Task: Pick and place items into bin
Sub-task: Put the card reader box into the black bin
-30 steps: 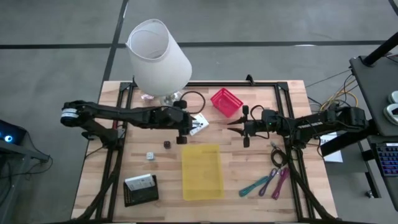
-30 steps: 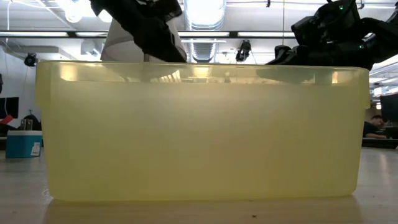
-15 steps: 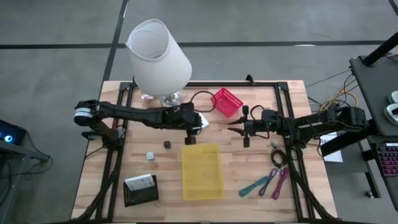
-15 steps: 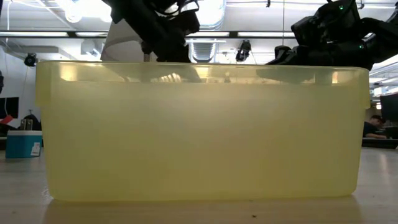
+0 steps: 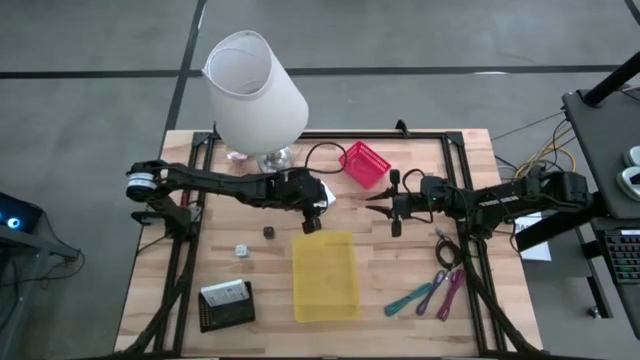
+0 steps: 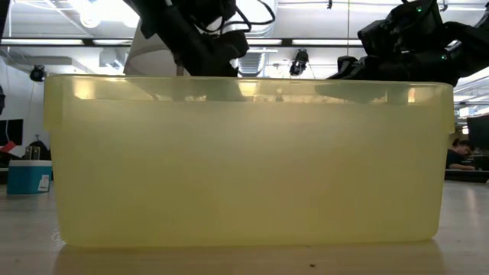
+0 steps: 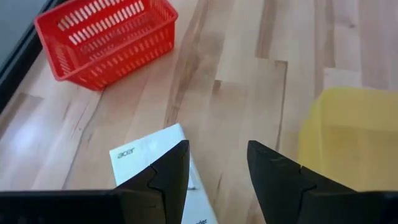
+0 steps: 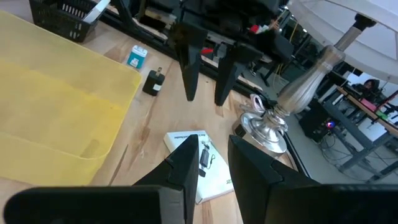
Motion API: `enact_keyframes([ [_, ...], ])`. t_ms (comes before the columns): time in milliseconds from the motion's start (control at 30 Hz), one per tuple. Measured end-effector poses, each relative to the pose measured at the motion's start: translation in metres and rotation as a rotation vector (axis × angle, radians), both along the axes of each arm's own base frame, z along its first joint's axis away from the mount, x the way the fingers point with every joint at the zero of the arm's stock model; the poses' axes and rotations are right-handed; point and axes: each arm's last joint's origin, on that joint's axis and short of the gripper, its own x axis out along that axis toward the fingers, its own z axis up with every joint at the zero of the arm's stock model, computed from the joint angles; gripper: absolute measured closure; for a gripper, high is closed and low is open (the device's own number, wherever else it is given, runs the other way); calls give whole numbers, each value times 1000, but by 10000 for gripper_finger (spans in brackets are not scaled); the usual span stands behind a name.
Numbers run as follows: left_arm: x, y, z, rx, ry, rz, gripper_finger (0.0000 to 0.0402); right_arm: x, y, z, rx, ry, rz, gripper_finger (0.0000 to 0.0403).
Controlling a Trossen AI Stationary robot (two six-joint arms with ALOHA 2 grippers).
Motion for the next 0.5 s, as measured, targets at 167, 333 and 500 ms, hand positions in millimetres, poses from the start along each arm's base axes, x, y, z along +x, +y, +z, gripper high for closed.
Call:
enact_keyframes([
  [167, 3, 2, -8, -11, 20, 17, 256, 0, 0, 0, 0, 0, 0, 328],
  [333, 5, 5, -16, -14, 44, 26, 256, 0, 0, 0, 0, 0, 0, 328],
  [500, 8, 11, -25, -33, 61, 61, 256, 0, 0, 0, 0, 0, -1, 328],
])
